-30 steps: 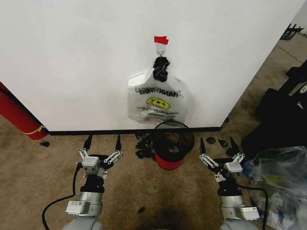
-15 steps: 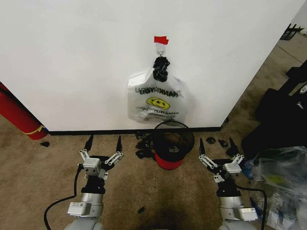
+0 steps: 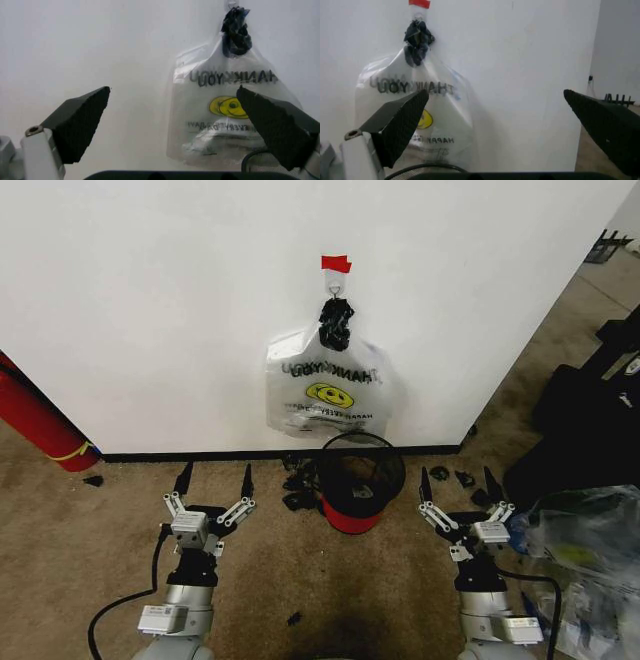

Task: Pick up the garbage bag from the wall and place it over the trash bin.

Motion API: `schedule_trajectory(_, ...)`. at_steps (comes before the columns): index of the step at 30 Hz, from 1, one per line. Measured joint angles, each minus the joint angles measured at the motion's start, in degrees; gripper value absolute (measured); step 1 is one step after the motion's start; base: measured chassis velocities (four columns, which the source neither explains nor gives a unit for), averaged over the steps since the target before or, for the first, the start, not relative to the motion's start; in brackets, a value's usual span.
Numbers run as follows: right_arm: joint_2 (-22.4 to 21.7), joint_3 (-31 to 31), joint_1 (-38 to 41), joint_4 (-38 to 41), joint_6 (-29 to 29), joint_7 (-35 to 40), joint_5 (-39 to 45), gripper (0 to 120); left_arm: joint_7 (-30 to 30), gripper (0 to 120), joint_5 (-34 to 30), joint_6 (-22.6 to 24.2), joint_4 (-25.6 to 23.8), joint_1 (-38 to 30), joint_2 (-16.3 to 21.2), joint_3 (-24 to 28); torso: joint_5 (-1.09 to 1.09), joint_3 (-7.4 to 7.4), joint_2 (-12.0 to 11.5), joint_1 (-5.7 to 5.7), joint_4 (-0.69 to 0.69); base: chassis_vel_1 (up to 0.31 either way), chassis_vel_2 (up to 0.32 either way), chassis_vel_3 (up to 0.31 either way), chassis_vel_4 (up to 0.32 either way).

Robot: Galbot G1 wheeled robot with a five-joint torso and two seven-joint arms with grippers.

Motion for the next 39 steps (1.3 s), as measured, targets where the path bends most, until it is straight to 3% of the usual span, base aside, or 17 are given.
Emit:
schedule_trajectory(28,1.3,0.4,-1.4,0.8,-0.3,-1.3,-2.9,100,-0.2,100,-2.9,-0.2,-0.6,-1.3,1.5,0.4,0.00,0.00,0.0,0.00,0.00,0.000,0.000,0.000,0.000)
schedule_trajectory(39,-3.5,1.4,1.2,-1.5,0.9,-0.1,-6.8,100,-0.2,100,-2.9,-0.1,-0.7,-1.1,2.0,0.0,0.01,0.00,0.0,0.00,0.00,0.000,0.000,0.000,0.000)
